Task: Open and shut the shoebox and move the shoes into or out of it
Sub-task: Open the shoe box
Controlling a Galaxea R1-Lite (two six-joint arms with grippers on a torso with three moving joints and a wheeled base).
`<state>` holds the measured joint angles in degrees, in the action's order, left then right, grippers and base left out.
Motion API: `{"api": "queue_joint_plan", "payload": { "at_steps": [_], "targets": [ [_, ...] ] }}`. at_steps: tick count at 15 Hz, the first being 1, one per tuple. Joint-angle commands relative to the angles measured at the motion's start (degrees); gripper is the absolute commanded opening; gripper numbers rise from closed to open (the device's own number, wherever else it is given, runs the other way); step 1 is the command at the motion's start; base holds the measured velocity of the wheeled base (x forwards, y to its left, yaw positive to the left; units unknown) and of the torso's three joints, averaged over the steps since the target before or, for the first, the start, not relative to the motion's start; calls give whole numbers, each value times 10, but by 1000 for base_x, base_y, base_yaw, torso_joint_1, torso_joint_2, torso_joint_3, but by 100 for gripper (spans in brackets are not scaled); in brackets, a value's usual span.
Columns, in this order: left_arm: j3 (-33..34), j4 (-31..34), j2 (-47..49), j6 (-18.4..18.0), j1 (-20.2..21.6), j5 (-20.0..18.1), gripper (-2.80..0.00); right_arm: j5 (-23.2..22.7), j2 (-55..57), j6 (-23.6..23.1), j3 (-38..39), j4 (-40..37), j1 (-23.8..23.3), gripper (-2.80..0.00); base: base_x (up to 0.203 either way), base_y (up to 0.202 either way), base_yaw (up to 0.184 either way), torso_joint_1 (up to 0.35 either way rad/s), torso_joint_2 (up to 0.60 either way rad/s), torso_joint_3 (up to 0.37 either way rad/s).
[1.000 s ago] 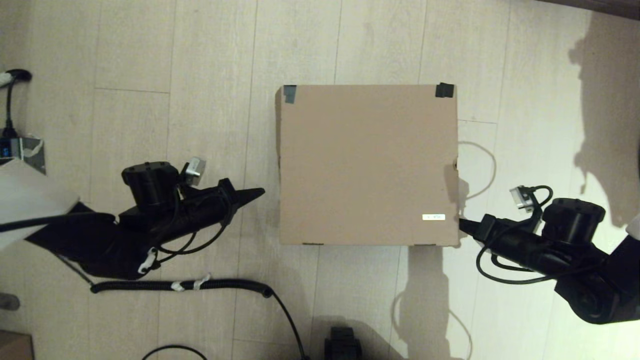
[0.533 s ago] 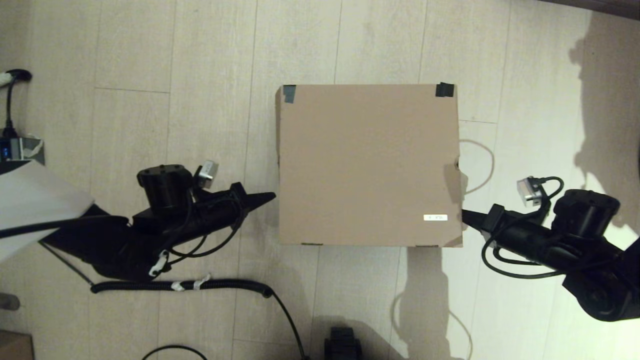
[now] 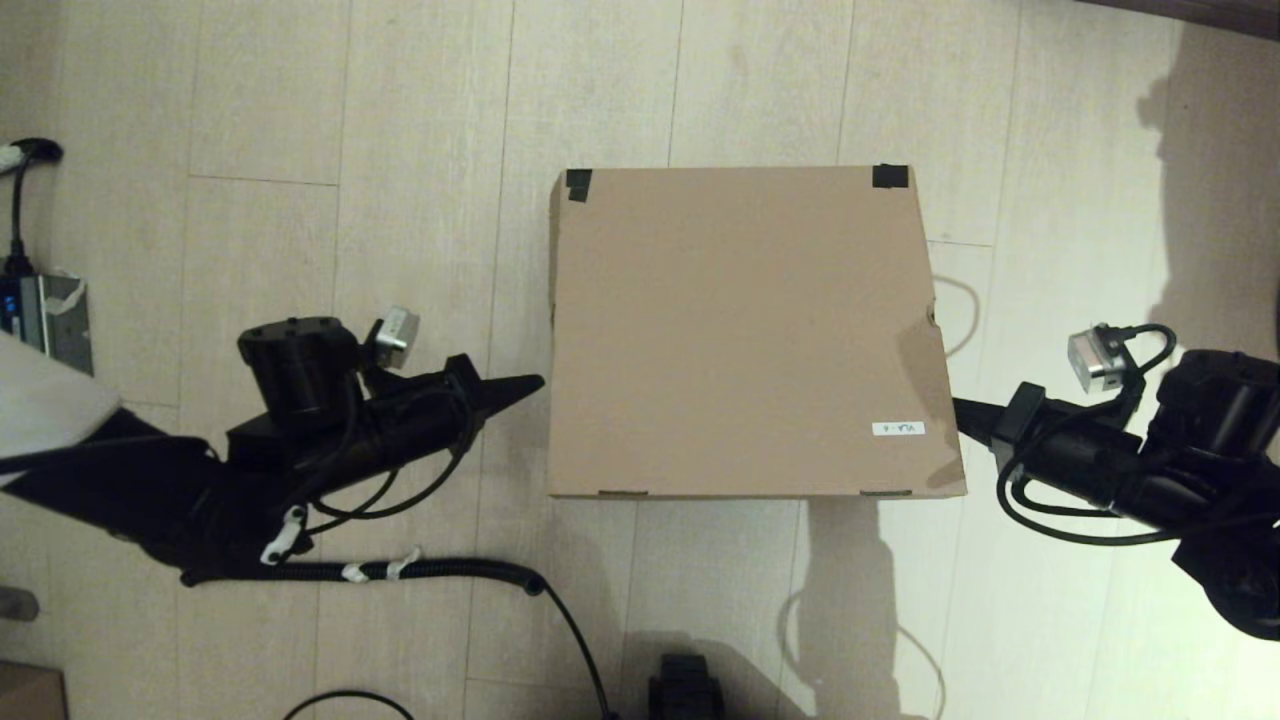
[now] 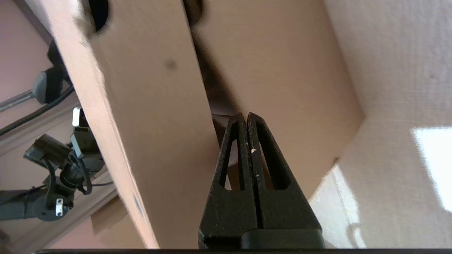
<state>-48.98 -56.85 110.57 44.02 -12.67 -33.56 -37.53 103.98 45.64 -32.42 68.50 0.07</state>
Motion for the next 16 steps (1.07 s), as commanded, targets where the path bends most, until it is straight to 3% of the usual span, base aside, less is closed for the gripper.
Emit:
{"api": "queue_joint_plan", "payload": {
  "at_steps": [1,7,14,16],
  "targets": [
    [7,-2,-42,3,0,0,-280,-2,-42,5,-12,-15,1,-280,0,0,0,0,0,0],
    [12,28,-100,4,2,1,-280,-5,-99,38,-141,-144,3,-280,0,0,0,0,0,0],
    [8,28,-113,5,-2,-1,-280,-14,-50,147,-369,-209,3,-280,0,0,0,0,0,0],
    [-8,27,-114,5,-12,-3,-280,-14,-31,210,-423,-211,3,-280,0,0,0,0,0,0]
  ]
}}
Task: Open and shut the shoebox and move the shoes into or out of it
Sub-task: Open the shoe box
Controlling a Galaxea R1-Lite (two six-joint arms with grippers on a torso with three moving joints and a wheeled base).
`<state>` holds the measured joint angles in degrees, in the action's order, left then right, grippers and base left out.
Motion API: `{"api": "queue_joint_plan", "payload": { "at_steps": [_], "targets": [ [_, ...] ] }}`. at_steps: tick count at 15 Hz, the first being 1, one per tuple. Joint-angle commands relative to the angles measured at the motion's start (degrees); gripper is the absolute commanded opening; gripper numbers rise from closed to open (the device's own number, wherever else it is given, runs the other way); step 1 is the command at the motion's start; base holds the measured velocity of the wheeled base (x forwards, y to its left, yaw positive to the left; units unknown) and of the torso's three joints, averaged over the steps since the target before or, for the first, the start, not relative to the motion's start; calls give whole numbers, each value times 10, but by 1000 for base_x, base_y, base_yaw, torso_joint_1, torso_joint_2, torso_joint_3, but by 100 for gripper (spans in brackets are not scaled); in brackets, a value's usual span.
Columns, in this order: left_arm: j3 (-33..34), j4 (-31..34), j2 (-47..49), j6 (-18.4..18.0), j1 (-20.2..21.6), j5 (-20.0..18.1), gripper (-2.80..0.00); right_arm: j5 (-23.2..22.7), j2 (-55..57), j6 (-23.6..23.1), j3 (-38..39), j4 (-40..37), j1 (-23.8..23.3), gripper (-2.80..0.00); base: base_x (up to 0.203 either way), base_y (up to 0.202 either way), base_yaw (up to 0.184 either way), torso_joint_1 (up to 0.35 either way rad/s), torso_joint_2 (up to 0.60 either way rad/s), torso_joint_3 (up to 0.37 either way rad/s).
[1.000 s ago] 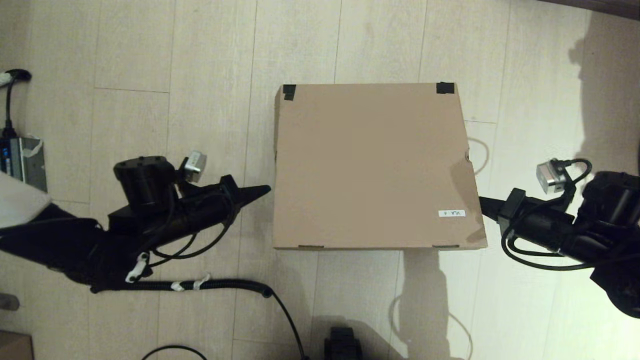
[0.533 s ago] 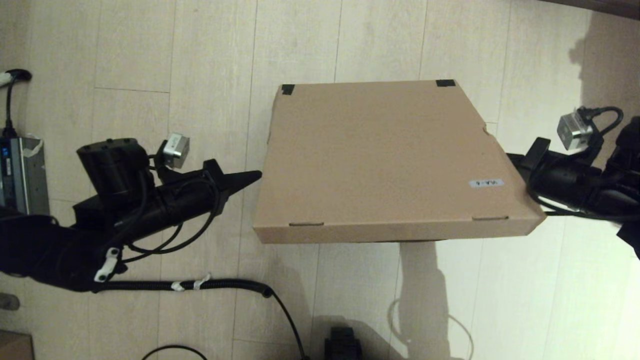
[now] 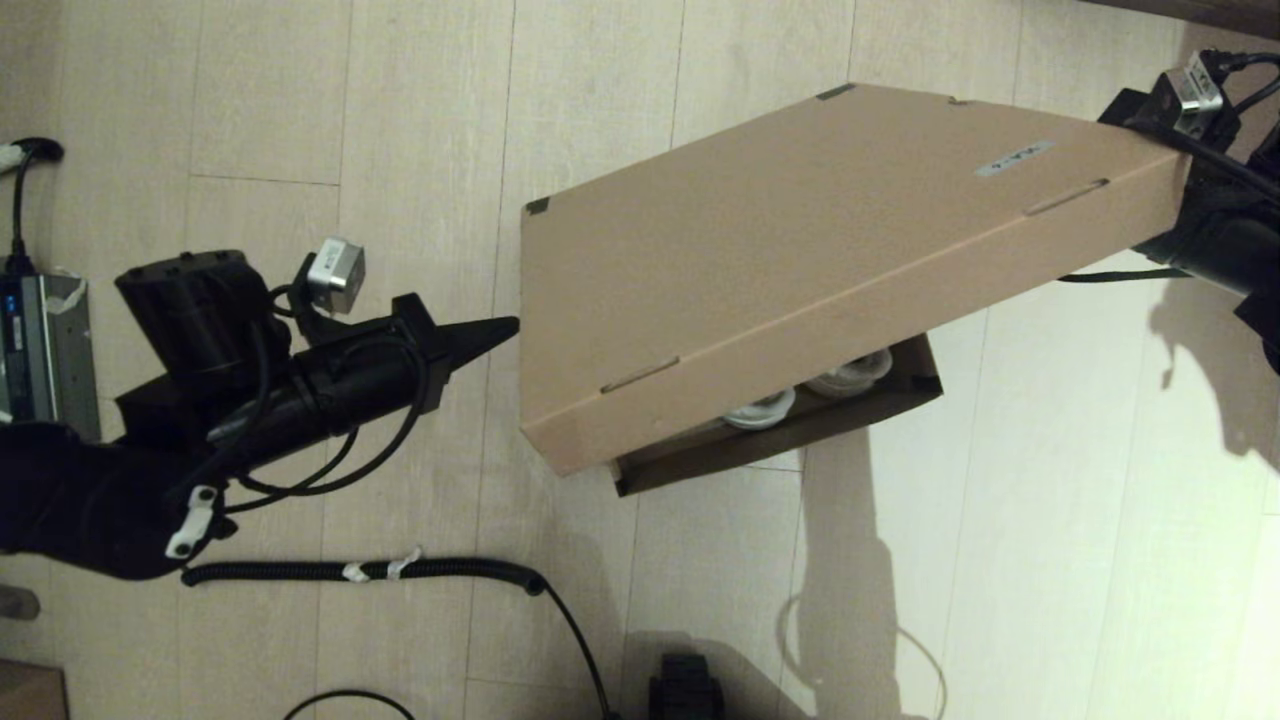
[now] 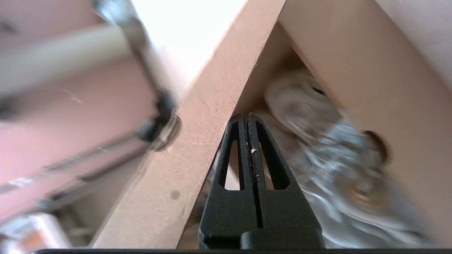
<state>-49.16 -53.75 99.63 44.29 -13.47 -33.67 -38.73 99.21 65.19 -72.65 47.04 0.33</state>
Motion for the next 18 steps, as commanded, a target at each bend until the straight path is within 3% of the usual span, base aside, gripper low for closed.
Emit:
{"api": "queue_joint_plan", "payload": {
  "at_steps": [1,4,7,11,13,15,16,18],
  "targets": [
    [-27,-3,-3,3,-18,-2,-280,-3,21,35,-33,3,0,-280,0,0,0,0,0,0],
    [-64,11,-14,19,-75,2,-280,-3,21,35,-37,3,3,-280,0,0,0,0,0,0],
    [-39,65,-70,26,-99,2,-280,-3,20,35,-42,3,9,-280,0,0,0,0,0,0],
    [-8,114,-96,20,-80,3,-280,0,22,10,-28,2,17,-280,0,0,0,0,0,0],
    [9,138,-70,-5,-60,19,-280,4,33,-96,-10,-29,7,-280,0,0,0,0,0,0],
    [17,144,-27,-46,-59,86,-280,12,51,-233,14,-74,-13,-280,0,0,0,0,0,0],
    [19,143,-3,-71,-60,112,-280,41,67,-277,20,-84,-29,-280,0,0,0,0,0,0],
    [16,143,30,-97,-63,127,-280,65,71,-289,19,-88,-57,-280,0,0,0,0,0,0]
  ]
}}
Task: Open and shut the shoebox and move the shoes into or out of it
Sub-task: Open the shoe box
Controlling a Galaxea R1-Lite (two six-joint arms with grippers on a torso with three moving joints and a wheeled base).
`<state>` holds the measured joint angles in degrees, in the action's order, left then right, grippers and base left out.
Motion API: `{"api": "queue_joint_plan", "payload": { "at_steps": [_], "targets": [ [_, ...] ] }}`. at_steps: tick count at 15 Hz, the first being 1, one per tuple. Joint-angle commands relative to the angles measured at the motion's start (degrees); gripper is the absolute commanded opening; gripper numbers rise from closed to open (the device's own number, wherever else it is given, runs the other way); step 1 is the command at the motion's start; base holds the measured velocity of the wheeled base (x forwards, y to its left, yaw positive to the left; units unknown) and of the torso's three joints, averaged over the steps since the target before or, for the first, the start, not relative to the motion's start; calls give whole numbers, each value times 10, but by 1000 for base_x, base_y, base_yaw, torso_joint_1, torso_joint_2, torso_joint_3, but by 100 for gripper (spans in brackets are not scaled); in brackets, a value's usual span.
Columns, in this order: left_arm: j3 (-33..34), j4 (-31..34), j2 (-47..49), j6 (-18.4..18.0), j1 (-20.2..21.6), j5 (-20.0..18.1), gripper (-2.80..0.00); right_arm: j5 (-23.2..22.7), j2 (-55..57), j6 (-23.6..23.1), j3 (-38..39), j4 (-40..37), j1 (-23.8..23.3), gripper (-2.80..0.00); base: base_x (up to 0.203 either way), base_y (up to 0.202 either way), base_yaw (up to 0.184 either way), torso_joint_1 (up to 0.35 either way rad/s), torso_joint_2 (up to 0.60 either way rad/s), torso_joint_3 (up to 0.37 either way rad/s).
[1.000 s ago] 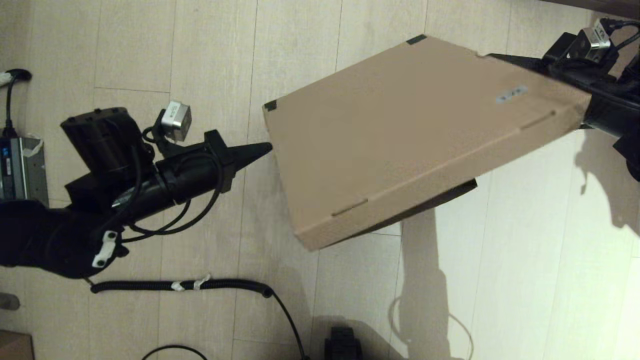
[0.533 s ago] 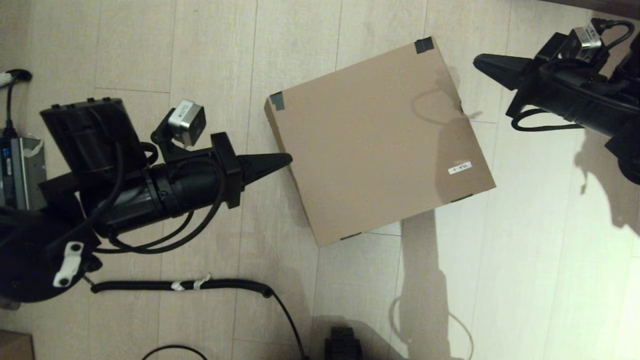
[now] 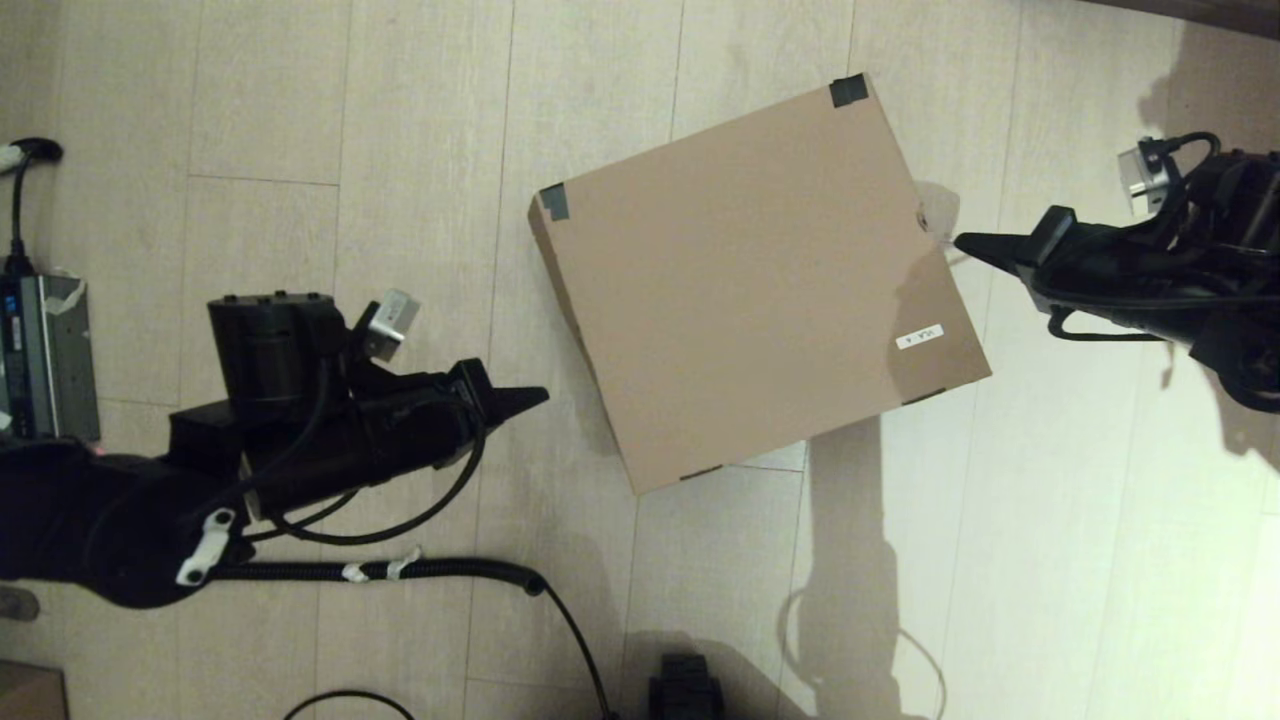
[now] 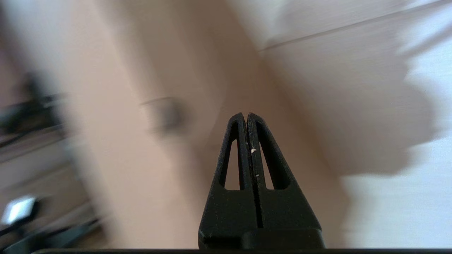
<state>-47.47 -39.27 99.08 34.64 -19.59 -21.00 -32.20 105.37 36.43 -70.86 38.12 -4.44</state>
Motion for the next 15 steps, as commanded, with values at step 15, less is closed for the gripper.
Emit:
{"api": "queue_joint_plan", "payload": {
  "at_steps": [15],
  "targets": [
    [-356,10,298,-61,22,44,-280,-26,-67,-43,203,2,44,-280,0,0,0,0,0,0]
  ]
}}
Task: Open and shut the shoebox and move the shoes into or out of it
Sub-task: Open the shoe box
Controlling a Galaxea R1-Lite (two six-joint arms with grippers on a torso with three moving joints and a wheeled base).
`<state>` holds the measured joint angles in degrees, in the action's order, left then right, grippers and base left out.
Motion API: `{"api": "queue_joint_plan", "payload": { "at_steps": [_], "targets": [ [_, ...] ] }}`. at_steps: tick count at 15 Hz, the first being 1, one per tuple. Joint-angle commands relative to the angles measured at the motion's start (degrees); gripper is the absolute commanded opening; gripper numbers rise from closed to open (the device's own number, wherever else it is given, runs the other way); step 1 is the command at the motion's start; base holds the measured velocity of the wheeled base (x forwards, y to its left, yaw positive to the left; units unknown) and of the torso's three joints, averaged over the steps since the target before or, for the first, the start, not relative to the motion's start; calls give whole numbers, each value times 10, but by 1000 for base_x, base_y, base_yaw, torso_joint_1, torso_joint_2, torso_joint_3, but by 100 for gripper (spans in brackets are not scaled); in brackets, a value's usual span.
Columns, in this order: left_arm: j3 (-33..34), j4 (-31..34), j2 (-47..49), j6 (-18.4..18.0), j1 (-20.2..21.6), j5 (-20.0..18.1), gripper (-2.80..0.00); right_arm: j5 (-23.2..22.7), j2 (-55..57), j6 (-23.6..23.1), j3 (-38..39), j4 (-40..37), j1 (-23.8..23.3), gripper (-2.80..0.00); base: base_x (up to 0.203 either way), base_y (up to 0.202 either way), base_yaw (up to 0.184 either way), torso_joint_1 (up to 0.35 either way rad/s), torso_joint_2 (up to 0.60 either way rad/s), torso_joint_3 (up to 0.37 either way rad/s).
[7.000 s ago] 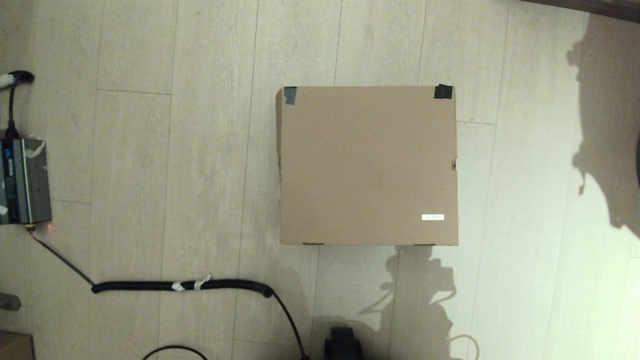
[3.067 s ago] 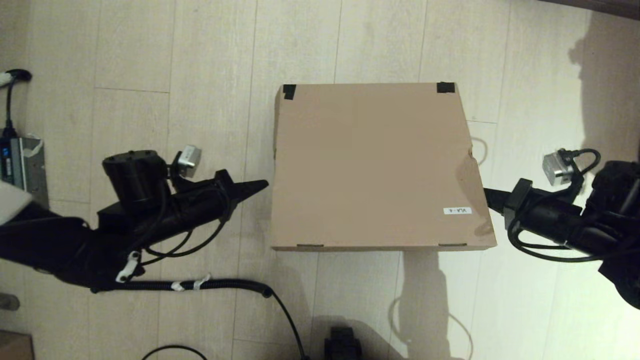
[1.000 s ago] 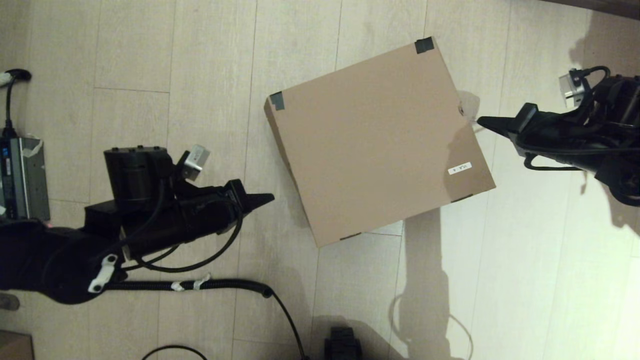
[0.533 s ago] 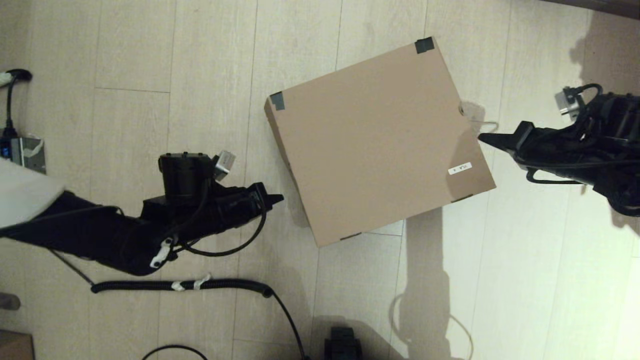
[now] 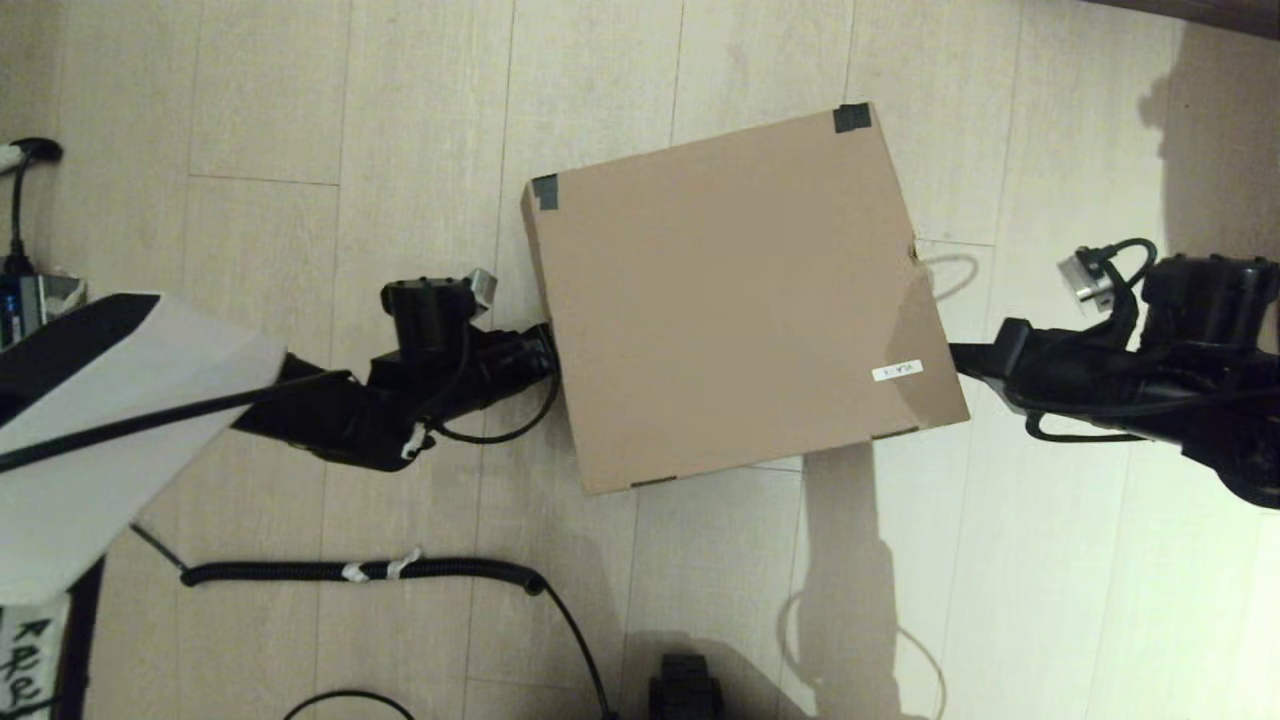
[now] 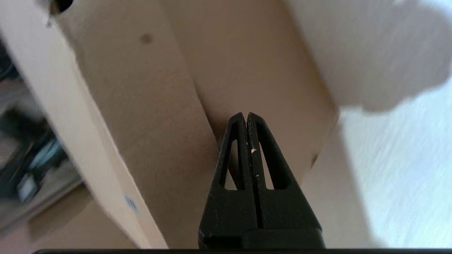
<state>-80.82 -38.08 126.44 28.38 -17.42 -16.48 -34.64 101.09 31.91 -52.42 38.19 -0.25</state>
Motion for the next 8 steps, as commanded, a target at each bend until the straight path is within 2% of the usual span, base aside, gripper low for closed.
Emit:
{"api": "queue_joint_plan", "payload": {
  "at_steps": [1,6,8],
  "targets": [
    [-41,-1,28,2,1,-1,-280,-6,-42,2,41,1,7,-280,0,0,0,0,0,0],
    [-56,13,8,1,22,-1,-280,-10,-139,2,181,1,80,-280,0,0,0,0,0,0],
    [-46,26,-22,1,35,-1,-280,-10,-149,7,184,2,90,-280,0,0,0,0,0,0]
  ]
}}
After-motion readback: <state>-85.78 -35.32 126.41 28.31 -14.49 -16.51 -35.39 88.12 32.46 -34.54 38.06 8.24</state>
